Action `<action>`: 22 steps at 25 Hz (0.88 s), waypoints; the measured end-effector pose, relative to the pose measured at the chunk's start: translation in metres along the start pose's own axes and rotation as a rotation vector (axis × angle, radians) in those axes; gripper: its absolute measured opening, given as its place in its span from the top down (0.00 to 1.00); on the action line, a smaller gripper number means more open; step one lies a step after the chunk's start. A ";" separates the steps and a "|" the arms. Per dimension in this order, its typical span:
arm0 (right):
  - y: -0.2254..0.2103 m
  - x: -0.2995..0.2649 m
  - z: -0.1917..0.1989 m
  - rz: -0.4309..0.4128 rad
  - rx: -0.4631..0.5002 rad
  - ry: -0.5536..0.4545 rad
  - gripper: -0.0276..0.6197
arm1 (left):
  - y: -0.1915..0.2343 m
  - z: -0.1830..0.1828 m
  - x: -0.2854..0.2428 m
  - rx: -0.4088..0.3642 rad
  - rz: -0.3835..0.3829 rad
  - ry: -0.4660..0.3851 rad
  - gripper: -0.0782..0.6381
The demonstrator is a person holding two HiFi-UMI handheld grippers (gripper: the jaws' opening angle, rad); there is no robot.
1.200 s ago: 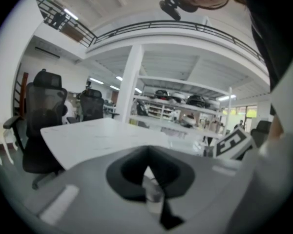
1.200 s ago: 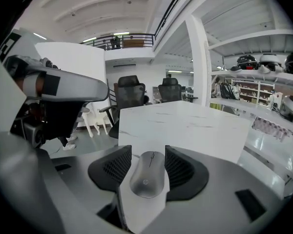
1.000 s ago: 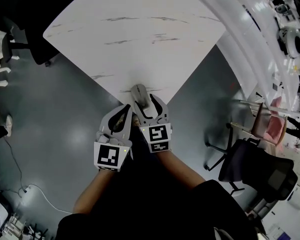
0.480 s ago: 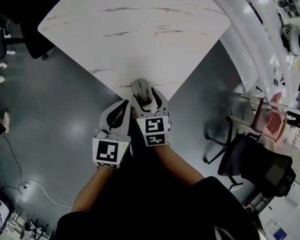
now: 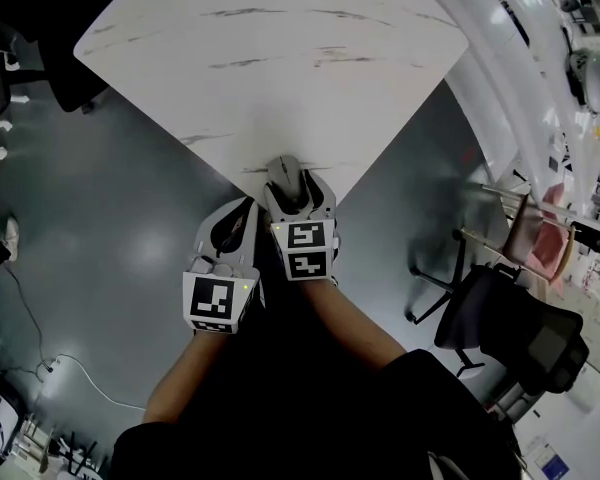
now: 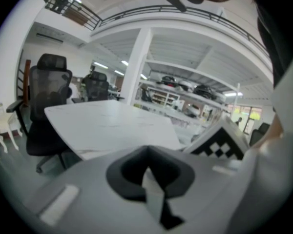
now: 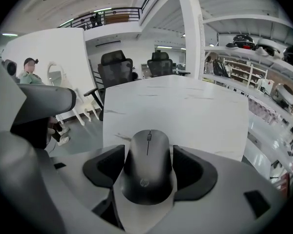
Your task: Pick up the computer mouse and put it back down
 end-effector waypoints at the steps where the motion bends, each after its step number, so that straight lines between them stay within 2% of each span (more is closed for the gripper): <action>1: 0.000 -0.002 0.001 0.001 0.002 0.013 0.55 | 0.001 0.000 0.000 0.001 -0.002 0.002 0.88; 5: 0.000 -0.005 0.001 0.003 -0.010 0.045 0.55 | 0.002 0.002 -0.001 0.006 -0.005 0.013 0.88; 10: -0.001 -0.004 0.000 0.005 -0.025 0.037 0.55 | 0.003 0.004 -0.001 0.007 -0.009 0.022 0.88; 15: -0.004 0.003 -0.007 0.016 -0.041 -0.015 0.55 | 0.002 0.003 0.000 0.001 -0.004 0.010 0.88; 22: 0.001 0.037 -0.039 0.051 0.012 -0.132 0.55 | -0.002 -0.016 0.002 -0.014 -0.003 -0.045 0.88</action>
Point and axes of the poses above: the fingertips, and each gripper's own axes: x backward along the fingers, y to its left, z out of its underside, the point moved 6 cm from there along x, backward along the fingers, and after that the axes turned 15 degrees about -z, right-handed, at the moved point
